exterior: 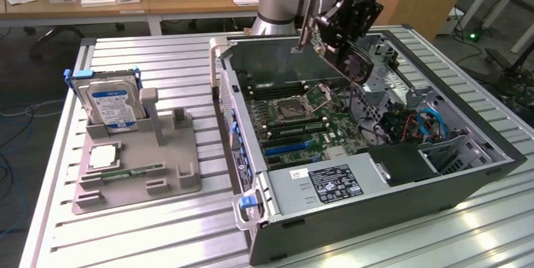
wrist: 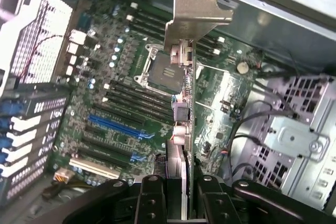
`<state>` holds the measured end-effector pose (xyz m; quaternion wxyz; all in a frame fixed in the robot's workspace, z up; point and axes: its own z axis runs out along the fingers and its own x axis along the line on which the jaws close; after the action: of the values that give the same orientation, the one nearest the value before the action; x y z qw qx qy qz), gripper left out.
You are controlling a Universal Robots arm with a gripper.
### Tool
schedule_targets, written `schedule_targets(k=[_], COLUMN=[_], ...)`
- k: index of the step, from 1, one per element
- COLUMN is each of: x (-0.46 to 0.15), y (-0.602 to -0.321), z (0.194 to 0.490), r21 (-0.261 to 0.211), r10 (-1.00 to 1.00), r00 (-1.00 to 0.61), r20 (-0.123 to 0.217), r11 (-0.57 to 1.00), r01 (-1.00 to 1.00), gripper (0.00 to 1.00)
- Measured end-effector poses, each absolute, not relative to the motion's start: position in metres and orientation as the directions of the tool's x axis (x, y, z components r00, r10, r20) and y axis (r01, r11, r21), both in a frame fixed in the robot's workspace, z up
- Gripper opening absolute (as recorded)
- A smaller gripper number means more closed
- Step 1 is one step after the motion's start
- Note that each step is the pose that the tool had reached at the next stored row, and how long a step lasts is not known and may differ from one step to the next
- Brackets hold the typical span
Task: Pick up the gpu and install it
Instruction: 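Insert the gpu into the slot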
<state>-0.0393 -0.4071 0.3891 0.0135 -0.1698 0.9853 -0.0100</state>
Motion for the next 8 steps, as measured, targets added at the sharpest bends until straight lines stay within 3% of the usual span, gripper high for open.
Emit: schedule_targets(k=[8], x=[-0.0394], y=[-0.4071], z=[0.3885], r21=[-0.024], r10=[-0.469], r00=[-0.883], r20=[-0.023], r11=[0.883], r01=[-0.468], gripper=[0.27])
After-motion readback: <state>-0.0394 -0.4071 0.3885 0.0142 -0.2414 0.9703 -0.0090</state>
